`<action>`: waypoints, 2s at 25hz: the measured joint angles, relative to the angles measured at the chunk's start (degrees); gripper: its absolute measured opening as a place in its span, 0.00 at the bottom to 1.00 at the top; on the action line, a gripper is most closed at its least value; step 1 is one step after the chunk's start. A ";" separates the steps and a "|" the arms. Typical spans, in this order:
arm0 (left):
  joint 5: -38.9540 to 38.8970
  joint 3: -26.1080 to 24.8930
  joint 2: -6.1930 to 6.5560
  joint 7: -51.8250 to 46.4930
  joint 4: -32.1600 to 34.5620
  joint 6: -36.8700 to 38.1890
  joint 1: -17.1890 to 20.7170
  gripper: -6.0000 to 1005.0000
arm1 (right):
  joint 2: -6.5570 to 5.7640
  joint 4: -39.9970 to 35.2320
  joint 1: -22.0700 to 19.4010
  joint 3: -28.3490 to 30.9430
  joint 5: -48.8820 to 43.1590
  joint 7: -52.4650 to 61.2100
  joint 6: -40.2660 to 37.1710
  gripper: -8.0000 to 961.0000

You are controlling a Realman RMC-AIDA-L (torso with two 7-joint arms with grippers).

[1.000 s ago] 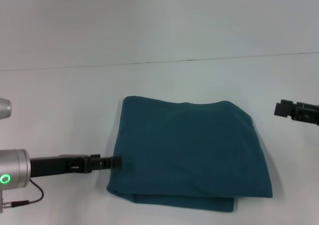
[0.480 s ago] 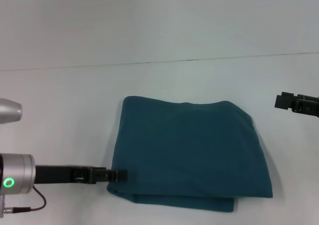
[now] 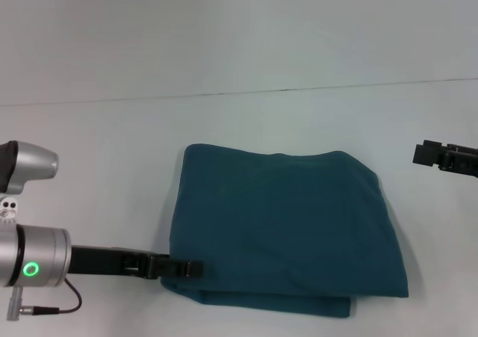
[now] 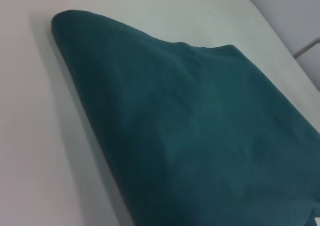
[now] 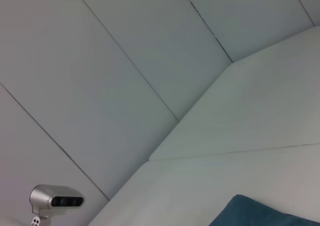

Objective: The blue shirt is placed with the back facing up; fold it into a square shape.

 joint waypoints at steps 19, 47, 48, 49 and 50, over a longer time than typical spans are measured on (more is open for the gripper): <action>0.07 1.79 -0.09 -0.22 -0.03 -1.52 -1.24 0.47 | 0.11 0.00 -0.06 0.54 -0.01 -0.17 -0.05 0.97; 0.06 -0.12 2.22 -1.58 -0.44 -7.99 -4.17 0.06 | 0.20 0.09 0.34 0.28 -0.01 -0.29 0.98 0.96; 0.06 -0.73 2.32 -1.72 -0.36 -7.87 -3.88 0.06 | 0.20 0.09 0.39 0.25 -0.01 -0.29 1.01 0.96; 0.06 -1.15 2.34 -1.73 -0.34 -7.80 -3.68 0.06 | 0.20 0.09 0.43 0.23 -0.01 -0.30 1.02 0.96; 0.06 -1.79 2.38 -1.73 -0.29 -7.66 -3.29 0.06 | 0.20 0.09 0.48 0.18 -0.01 -0.32 1.05 0.96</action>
